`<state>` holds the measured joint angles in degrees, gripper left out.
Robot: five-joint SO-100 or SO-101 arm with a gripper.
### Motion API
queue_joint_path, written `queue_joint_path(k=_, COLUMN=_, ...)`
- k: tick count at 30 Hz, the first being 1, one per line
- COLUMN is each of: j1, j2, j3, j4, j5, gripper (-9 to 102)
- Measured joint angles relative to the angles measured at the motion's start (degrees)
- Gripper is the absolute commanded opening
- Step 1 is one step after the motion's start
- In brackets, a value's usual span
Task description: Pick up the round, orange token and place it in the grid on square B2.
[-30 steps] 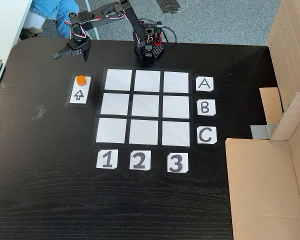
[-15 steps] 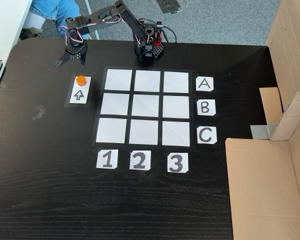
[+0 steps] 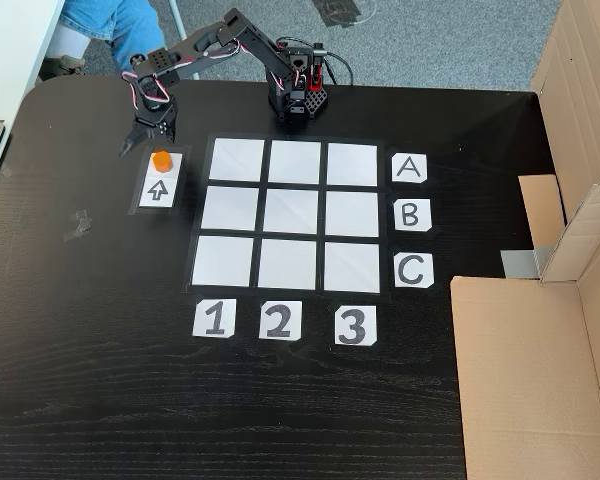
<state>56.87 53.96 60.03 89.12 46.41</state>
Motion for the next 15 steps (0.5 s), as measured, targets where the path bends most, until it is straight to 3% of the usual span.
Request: queue_joint_path(k=15, j1=-1.23, j2=-5.54, j3=-5.19, j4=0.00, j5=0.00, gripper=97)
